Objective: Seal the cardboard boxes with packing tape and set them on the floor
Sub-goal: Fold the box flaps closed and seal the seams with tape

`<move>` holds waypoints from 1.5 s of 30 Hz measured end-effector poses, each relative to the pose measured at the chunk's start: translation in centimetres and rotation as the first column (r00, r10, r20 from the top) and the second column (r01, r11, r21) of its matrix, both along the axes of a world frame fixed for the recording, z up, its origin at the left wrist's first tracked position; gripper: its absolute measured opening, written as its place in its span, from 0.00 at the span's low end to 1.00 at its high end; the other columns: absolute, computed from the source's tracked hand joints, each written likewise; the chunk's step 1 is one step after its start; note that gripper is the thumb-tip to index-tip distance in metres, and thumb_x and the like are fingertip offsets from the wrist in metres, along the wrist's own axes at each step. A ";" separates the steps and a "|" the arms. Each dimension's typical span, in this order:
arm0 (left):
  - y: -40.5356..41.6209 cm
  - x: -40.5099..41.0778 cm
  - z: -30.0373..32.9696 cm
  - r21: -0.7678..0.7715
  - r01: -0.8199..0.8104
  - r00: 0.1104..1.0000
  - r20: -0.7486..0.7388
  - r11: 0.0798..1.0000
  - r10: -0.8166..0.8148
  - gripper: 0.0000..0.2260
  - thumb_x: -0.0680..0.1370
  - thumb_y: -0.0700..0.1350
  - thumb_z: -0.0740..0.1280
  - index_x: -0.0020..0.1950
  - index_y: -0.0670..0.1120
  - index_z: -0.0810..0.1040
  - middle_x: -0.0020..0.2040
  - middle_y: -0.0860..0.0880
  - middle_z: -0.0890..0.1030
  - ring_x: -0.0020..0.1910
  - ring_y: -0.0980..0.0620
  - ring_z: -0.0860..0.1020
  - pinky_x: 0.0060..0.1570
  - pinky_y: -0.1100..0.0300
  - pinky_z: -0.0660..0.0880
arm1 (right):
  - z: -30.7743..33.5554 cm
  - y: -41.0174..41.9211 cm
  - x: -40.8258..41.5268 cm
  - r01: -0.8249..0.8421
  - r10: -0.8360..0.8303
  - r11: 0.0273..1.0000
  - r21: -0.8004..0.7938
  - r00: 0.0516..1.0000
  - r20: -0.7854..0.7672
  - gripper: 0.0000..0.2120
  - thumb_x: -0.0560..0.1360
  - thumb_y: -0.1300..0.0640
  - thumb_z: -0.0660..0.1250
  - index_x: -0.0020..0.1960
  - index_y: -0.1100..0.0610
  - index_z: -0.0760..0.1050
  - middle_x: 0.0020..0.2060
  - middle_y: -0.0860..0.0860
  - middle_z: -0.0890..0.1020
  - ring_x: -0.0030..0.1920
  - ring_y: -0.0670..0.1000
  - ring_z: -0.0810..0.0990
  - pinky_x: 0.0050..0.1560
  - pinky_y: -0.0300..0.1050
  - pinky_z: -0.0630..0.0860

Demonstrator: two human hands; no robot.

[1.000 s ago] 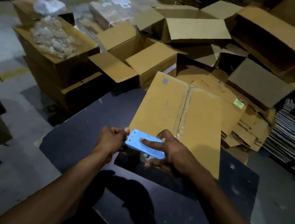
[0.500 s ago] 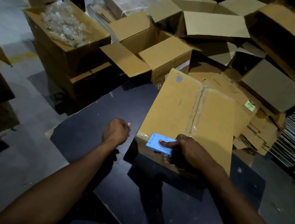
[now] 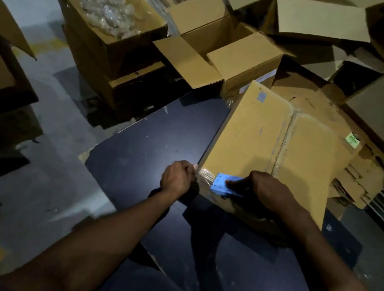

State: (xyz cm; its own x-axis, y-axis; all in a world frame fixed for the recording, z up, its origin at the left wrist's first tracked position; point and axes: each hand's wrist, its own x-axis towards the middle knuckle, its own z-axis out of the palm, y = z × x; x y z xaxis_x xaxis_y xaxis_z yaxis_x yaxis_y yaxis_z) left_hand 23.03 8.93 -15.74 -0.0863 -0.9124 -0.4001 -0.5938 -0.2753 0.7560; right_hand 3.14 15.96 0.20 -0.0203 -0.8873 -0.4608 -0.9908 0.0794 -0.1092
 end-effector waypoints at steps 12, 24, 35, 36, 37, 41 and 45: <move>-0.1 1.4 -4.6 0.285 -0.098 0.982 -0.125 0.954 0.138 0.29 0.67 0.73 0.73 0.30 0.46 0.83 0.28 0.51 0.83 0.32 0.44 0.83 0.39 0.54 0.81 | 0.4 -0.3 0.7 0.014 -0.011 0.999 0.047 0.998 -0.069 0.28 0.77 0.29 0.60 0.62 0.51 0.78 0.48 0.47 0.73 0.57 0.56 0.80 0.46 0.46 0.67; 1.0 1.4 0.5 -0.662 0.666 0.696 0.384 0.345 -0.607 0.30 0.79 0.51 0.71 0.80 0.48 0.69 0.76 0.47 0.74 0.75 0.50 0.72 0.71 0.54 0.71 | 0.5 -1.7 1.3 0.032 -0.019 0.995 0.093 0.990 -0.140 0.27 0.79 0.31 0.61 0.60 0.53 0.80 0.60 0.57 0.81 0.57 0.61 0.81 0.49 0.49 0.72; 0.0 1.4 -2.8 -0.676 0.726 0.639 0.600 0.122 -0.481 0.26 0.79 0.38 0.59 0.78 0.45 0.72 0.76 0.46 0.75 0.74 0.49 0.74 0.65 0.52 0.77 | 1.8 2.4 -2.9 0.034 0.012 0.988 0.151 0.955 -0.295 0.25 0.79 0.31 0.58 0.61 0.49 0.77 0.61 0.53 0.81 0.59 0.59 0.81 0.52 0.51 0.73; 0.0 1.4 -2.8 -0.670 0.732 0.633 0.606 0.119 -0.483 0.26 0.79 0.38 0.59 0.79 0.46 0.70 0.76 0.46 0.74 0.74 0.48 0.74 0.65 0.50 0.78 | 2.0 3.2 -3.9 0.059 -0.002 0.982 0.178 0.953 -0.303 0.25 0.79 0.30 0.58 0.62 0.48 0.78 0.60 0.53 0.81 0.59 0.59 0.81 0.54 0.52 0.73; 0.0 1.4 -2.8 -0.667 0.736 0.629 0.609 0.118 -0.483 0.26 0.79 0.39 0.59 0.79 0.46 0.70 0.76 0.46 0.74 0.74 0.48 0.74 0.64 0.49 0.78 | 2.2 4.0 -4.8 0.082 -0.017 0.976 0.201 0.952 -0.305 0.26 0.78 0.29 0.59 0.62 0.47 0.78 0.60 0.52 0.80 0.59 0.58 0.80 0.54 0.52 0.74; 0.2 1.3 -2.6 -0.694 0.711 0.649 0.589 0.109 -0.482 0.27 0.77 0.37 0.62 0.77 0.45 0.73 0.75 0.45 0.75 0.73 0.47 0.75 0.63 0.48 0.79 | 2.1 6.3 -7.2 0.090 -0.021 0.971 0.221 0.955 -0.296 0.28 0.78 0.28 0.57 0.61 0.48 0.79 0.55 0.51 0.81 0.54 0.56 0.81 0.52 0.51 0.78; 0.9 0.7 -2.3 -0.688 0.715 0.662 0.611 0.123 -0.433 0.26 0.76 0.40 0.65 0.75 0.44 0.75 0.74 0.45 0.76 0.71 0.46 0.77 0.63 0.47 0.79 | 1.3 6.9 -8.1 0.107 -0.048 0.973 0.207 0.962 -0.270 0.31 0.78 0.27 0.57 0.59 0.51 0.80 0.54 0.51 0.81 0.53 0.56 0.81 0.53 0.52 0.78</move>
